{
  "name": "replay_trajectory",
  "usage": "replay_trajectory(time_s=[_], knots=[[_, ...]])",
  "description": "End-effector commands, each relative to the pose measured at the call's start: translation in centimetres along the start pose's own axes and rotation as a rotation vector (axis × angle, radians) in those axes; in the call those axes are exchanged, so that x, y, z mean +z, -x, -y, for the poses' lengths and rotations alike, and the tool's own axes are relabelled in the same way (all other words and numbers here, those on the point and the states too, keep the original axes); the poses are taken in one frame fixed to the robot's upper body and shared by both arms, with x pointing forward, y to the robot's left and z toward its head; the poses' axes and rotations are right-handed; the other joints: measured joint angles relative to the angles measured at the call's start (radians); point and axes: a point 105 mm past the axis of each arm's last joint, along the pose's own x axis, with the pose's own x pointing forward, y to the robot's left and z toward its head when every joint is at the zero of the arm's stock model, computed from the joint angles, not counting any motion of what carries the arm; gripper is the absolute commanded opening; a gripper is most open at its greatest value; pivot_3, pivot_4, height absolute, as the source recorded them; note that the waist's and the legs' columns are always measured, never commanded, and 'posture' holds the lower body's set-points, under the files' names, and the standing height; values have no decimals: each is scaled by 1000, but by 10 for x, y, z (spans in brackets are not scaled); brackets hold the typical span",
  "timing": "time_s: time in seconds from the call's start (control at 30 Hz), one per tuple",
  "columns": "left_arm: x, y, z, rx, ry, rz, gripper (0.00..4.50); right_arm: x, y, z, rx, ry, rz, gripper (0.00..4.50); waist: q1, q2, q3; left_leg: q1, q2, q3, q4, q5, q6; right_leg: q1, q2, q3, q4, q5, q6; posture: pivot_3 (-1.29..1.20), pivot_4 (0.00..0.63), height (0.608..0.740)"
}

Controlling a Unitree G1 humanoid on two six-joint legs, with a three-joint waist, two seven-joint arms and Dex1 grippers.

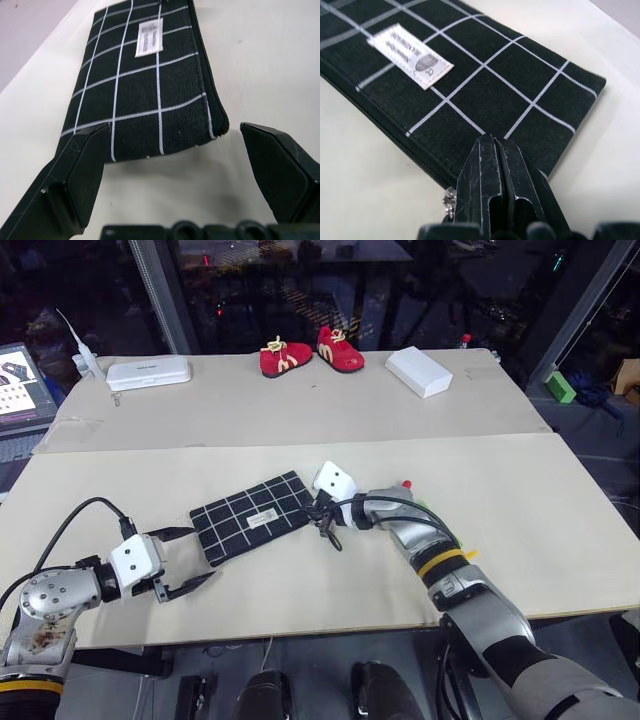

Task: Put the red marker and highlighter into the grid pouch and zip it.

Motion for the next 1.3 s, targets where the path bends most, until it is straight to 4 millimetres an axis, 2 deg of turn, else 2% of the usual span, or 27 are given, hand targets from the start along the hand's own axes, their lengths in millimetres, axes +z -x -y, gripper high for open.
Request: replay_trajectory(time_s=[0.03, 0.27, 0.47, 0.77, 0.87, 0.97, 1.13, 1.2, 1.3], knots=[[-6, -6, 0, -25, -121, -30, 4500, -6, 6, 10, -42, -2, -22, 7, 1, 0, 0, 0, 0, 0, 0, 0, 0, 0, 0, 0, 0, 0, 0, 0, 150, 740], [-8, -38, 4, -28, -411, 10, 4500, -1, 8, 10, -42, -6, 7, 7, 18, 1, -1, 2, 0, 1, 0, 0, 0, 2, -1, 0, 0, 0, 0, 0, 150, 740], [11, -59, 5, 7, -426, 127, 4500, -2, 10, 10, -43, -9, 9, 7, 24, 2, -1, 7, 0, 1, 0, 0, 0, 7, -1, 0, 0, 0, 0, 0, 150, 740], [17, -67, 7, -1, -404, 154, 4500, 1, 10, 16, -59, -16, 11, 7, 24, 2, -1, 7, 0, 1, 0, 0, 1, 7, -1, 0, -1, 0, 0, 0, 150, 740], [18, -67, 8, -19, -383, 159, 3741, 1, 11, 18, -65, -21, 13, 0, 24, 2, -1, 7, 0, 1, 0, 0, 1, 7, -1, 0, -1, 0, 0, 0, 150, 740], [18, -66, 9, -32, -386, 161, 2680, 0, 11, 19, -68, -25, 10, 0, 23, 1, -1, 6, 0, 1, 0, 0, 1, 7, 0, 0, -1, 0, 0, 0, 150, 740], [27, -67, 5, -30, -378, 191, 643, -1, 12, 21, -77, -39, 12, 0, 21, 1, -1, 6, 0, 1, 0, 0, 1, 7, 0, 0, -1, 0, 0, 0, 150, 740], [31, -68, 3, -19, -363, 203, 98, -1, 13, 22, -76, -43, 17, 0, 21, 1, -1, 6, 0, 1, 0, 0, 1, 7, 0, 0, -1, 0, 0, 0, 150, 740], [36, -69, 0, -3, -351, 209, 98, 0, 14, 23, -77, -60, 30, 0, 21, 1, -1, 6, 0, 1, 0, 0, 1, 7, 0, 0, -1, 0, 0, 0, 150, 740]])
